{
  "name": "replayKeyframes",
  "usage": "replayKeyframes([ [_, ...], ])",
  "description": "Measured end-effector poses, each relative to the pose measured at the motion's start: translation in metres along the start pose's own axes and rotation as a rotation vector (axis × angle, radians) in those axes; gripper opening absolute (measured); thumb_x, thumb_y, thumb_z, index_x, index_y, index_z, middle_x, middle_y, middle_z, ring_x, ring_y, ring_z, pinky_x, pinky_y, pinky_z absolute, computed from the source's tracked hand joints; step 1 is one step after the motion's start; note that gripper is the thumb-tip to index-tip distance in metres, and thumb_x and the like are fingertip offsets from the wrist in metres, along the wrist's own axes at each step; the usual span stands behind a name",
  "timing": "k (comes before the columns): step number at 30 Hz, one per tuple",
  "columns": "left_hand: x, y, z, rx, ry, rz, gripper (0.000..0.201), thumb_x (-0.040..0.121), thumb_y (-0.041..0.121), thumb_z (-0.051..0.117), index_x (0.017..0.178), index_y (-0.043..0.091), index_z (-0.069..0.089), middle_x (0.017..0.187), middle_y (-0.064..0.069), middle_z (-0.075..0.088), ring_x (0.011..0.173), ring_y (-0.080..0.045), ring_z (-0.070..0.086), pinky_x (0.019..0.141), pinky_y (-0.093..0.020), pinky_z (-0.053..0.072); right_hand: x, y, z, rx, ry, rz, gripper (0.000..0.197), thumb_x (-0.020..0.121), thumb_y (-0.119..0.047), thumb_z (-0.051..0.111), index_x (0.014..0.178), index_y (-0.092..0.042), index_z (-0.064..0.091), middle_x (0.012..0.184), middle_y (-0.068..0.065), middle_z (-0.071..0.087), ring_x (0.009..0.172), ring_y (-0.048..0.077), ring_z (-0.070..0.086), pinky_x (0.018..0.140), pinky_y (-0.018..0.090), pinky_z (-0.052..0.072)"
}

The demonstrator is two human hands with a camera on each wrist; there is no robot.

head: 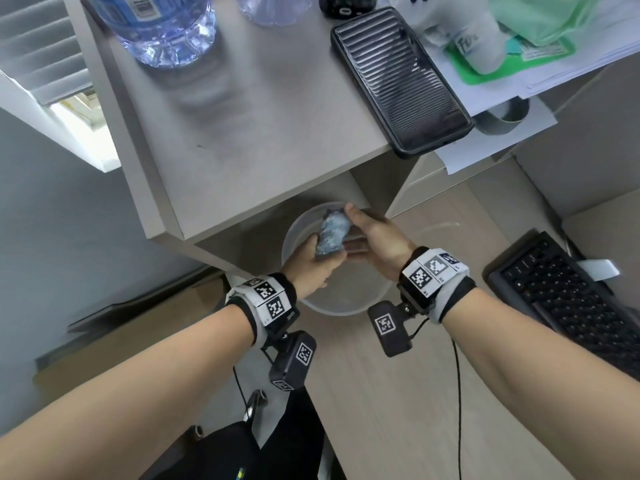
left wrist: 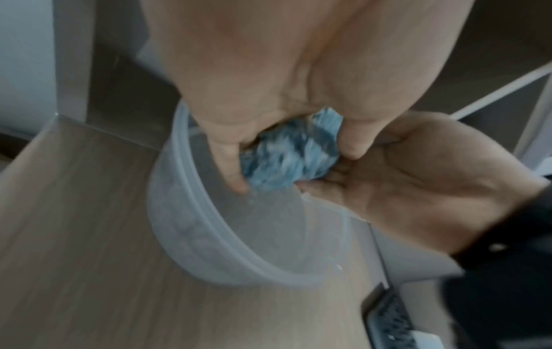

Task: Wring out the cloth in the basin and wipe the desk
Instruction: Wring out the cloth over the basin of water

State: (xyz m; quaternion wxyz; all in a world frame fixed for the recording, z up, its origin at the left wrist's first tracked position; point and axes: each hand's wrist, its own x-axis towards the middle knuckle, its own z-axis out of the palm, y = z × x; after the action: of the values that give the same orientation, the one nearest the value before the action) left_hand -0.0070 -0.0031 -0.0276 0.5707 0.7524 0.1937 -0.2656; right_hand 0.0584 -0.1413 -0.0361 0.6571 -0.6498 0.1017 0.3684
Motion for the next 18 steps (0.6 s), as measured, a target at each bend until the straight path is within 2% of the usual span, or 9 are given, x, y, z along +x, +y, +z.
replayKeyframes([
  [2, -0.007, 0.003, 0.005, 0.028, -0.06, 0.016, 0.037, 0.097, 0.035, 0.055, 0.13, 0.023, 0.046, 0.12, -0.002, 0.064, 0.11, -0.022, 0.062, 0.097, -0.042, 0.052, -0.008, 0.005, 0.008, 0.074, 0.036, 0.036, 0.039, 0.095, -0.033, 0.058, 0.112, 0.001, 0.063, 0.107, 0.023, 0.07, 0.1, 0.039, 0.068, 0.086, 0.047, 0.057],
  [4, -0.016, 0.012, 0.016, -0.118, -0.091, -0.03, 0.029, 0.101, 0.032, 0.047, 0.126, 0.018, 0.049, 0.115, -0.003, 0.064, 0.103, -0.018, 0.063, 0.091, -0.031, 0.051, -0.017, 0.003, 0.012, 0.138, 0.142, 0.002, 0.012, 0.094, -0.009, 0.058, 0.091, -0.001, 0.067, 0.088, 0.019, 0.071, 0.087, 0.038, 0.066, 0.077, 0.042, 0.055],
  [6, -0.025, 0.023, 0.024, -0.309, 0.017, -0.128, 0.024, 0.102, 0.038, 0.043, 0.11, 0.019, 0.055, 0.103, -0.003, 0.065, 0.087, -0.014, 0.063, 0.082, -0.028, 0.052, -0.025, -0.003, 0.013, 0.163, 0.167, -0.041, 0.017, 0.089, 0.004, 0.058, 0.077, -0.005, 0.066, 0.076, 0.013, 0.069, 0.077, 0.03, 0.063, 0.077, 0.041, 0.052],
  [8, -0.029, 0.036, 0.027, -0.477, 0.16, -0.257, 0.043, 0.099, 0.051, 0.041, 0.109, 0.013, 0.059, 0.108, -0.007, 0.067, 0.094, -0.021, 0.065, 0.088, -0.033, 0.051, -0.036, -0.009, 0.016, 0.202, 0.138, -0.068, 0.008, 0.09, -0.001, 0.06, 0.089, -0.001, 0.068, 0.089, 0.018, 0.071, 0.084, 0.031, 0.066, 0.087, 0.043, 0.053],
  [11, -0.033, 0.045, 0.026, -0.749, 0.076, -0.328, 0.062, 0.1, 0.056, 0.03, 0.131, 0.009, 0.056, 0.135, -0.013, 0.058, 0.126, -0.03, 0.053, 0.107, -0.042, 0.04, -0.05, -0.015, 0.027, 0.181, 0.108, -0.063, 0.033, 0.092, -0.031, 0.063, 0.106, -0.002, 0.069, 0.107, 0.016, 0.073, 0.102, 0.028, 0.069, 0.096, 0.041, 0.051],
  [13, -0.033, 0.041, 0.018, -0.753, -0.02, -0.326, 0.07, 0.094, 0.067, 0.026, 0.123, 0.016, 0.063, 0.13, -0.012, 0.064, 0.12, -0.03, 0.058, 0.103, -0.049, 0.042, -0.06, -0.019, 0.028, 0.153, 0.094, -0.079, 0.037, 0.092, -0.039, 0.06, 0.108, -0.007, 0.068, 0.112, 0.012, 0.072, 0.107, 0.026, 0.068, 0.099, 0.04, 0.05],
  [15, -0.034, 0.034, 0.006, -0.735, -0.048, -0.34, 0.077, 0.091, 0.073, 0.022, 0.118, 0.016, 0.066, 0.119, -0.012, 0.069, 0.108, -0.03, 0.065, 0.09, -0.046, 0.05, -0.071, -0.025, 0.021, 0.114, 0.147, -0.127, 0.024, 0.097, -0.034, 0.054, 0.102, -0.014, 0.067, 0.113, 0.011, 0.07, 0.109, 0.027, 0.065, 0.098, 0.04, 0.05],
  [17, -0.037, 0.027, -0.001, -0.734, -0.075, -0.344, 0.077, 0.092, 0.072, 0.02, 0.123, 0.016, 0.063, 0.119, -0.012, 0.069, 0.105, -0.03, 0.066, 0.083, -0.044, 0.053, -0.082, -0.03, 0.008, 0.118, 0.275, -0.213, 0.017, 0.098, -0.03, 0.054, 0.094, -0.018, 0.065, 0.106, 0.011, 0.068, 0.099, 0.03, 0.065, 0.086, 0.039, 0.055],
  [18, -0.04, 0.024, -0.002, -0.728, -0.105, -0.334, 0.076, 0.093, 0.071, 0.021, 0.129, 0.017, 0.06, 0.121, -0.012, 0.068, 0.105, -0.03, 0.066, 0.084, -0.045, 0.053, -0.085, -0.03, 0.003, 0.211, 0.264, -0.221, 0.019, 0.099, -0.028, 0.053, 0.093, -0.014, 0.064, 0.099, 0.012, 0.067, 0.088, 0.028, 0.065, 0.075, 0.035, 0.056],
])
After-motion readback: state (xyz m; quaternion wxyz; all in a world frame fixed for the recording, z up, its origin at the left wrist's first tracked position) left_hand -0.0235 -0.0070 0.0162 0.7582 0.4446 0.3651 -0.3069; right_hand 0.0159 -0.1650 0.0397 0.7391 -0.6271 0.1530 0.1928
